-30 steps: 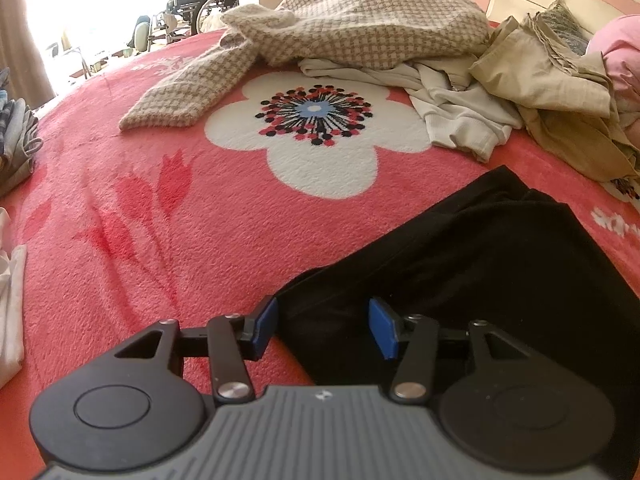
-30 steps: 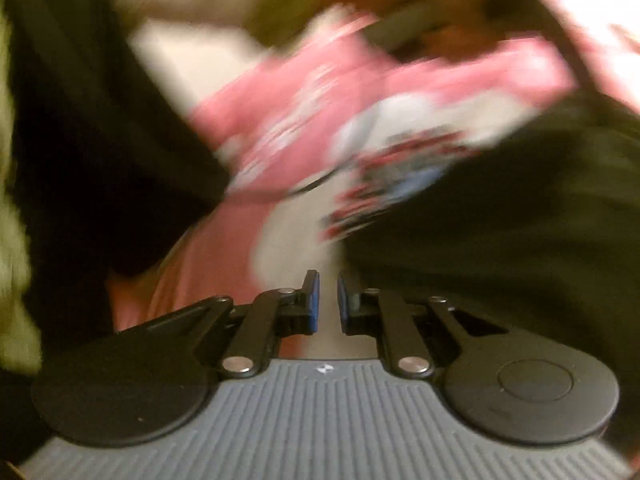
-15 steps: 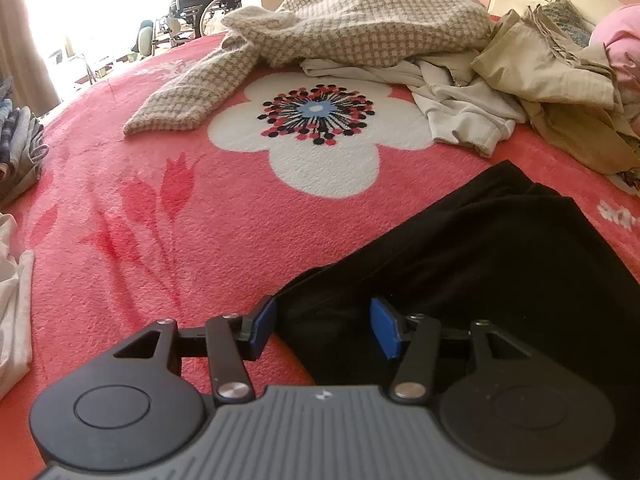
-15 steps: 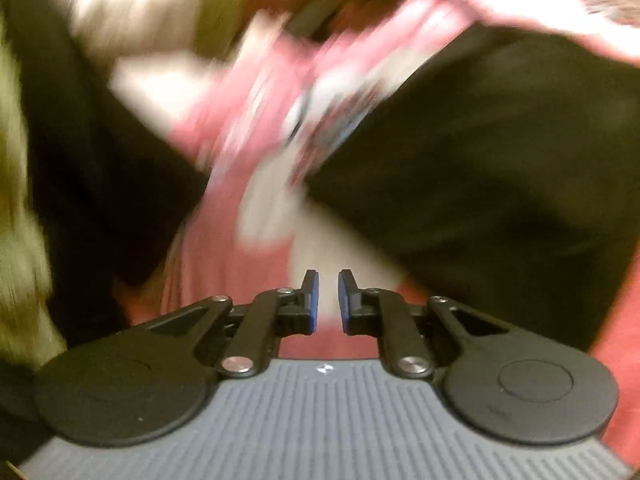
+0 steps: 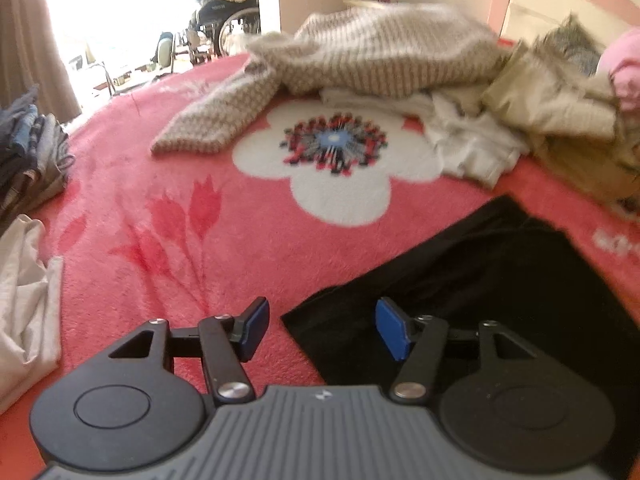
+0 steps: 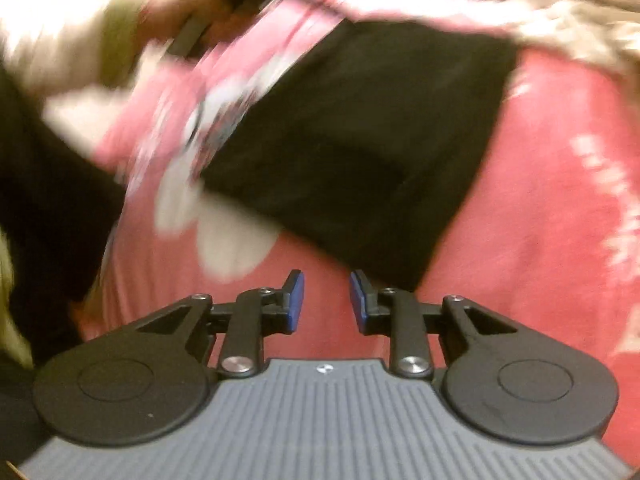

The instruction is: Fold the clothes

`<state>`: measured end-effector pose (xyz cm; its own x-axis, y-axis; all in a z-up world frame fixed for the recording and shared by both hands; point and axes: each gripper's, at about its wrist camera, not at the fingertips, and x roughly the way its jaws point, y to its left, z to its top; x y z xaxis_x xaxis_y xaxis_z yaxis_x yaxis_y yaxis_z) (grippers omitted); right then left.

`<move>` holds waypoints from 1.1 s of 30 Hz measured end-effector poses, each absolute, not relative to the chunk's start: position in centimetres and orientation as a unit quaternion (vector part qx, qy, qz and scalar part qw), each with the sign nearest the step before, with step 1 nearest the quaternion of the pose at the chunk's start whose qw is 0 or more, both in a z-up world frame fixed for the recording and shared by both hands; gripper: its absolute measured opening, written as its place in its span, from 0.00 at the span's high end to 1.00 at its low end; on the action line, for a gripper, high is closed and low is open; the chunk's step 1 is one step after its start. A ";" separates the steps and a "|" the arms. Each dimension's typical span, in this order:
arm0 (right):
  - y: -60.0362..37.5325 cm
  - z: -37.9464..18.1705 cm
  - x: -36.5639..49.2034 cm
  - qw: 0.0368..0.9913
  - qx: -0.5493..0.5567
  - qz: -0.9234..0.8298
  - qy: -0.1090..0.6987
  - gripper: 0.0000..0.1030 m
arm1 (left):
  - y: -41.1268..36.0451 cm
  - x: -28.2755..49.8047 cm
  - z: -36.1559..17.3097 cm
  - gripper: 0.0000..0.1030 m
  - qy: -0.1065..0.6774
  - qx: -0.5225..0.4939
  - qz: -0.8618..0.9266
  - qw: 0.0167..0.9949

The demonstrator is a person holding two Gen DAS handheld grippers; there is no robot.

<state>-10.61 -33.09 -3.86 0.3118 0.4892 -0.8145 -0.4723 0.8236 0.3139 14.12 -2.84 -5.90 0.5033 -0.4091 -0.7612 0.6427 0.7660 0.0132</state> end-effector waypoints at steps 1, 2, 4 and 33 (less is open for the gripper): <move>-33.9 -3.3 -9.9 0.826 0.028 0.278 0.489 0.75 | -2.7 13.5 -5.2 0.41 0.388 0.146 -0.316 0.853; -34.3 -3.1 -9.4 0.840 0.046 0.260 0.474 0.74 | -2.5 12.9 -4.5 0.41 0.384 0.142 -0.325 0.852; -34.6 -3.5 -8.0 0.854 0.077 0.231 0.459 0.71 | -2.4 11.5 -3.4 0.41 0.383 0.142 -0.343 0.846; -39.1 -9.5 -3.9 0.799 0.285 0.123 0.515 0.50 | 0.5 3.9 -7.5 0.42 0.601 0.086 -0.380 0.697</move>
<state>-3.90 -39.08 -9.47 0.4401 0.4896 -0.7527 0.0977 0.8072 0.5822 3.87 0.51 -7.50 -0.0130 -0.4277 -0.9038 0.6335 0.6958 -0.3384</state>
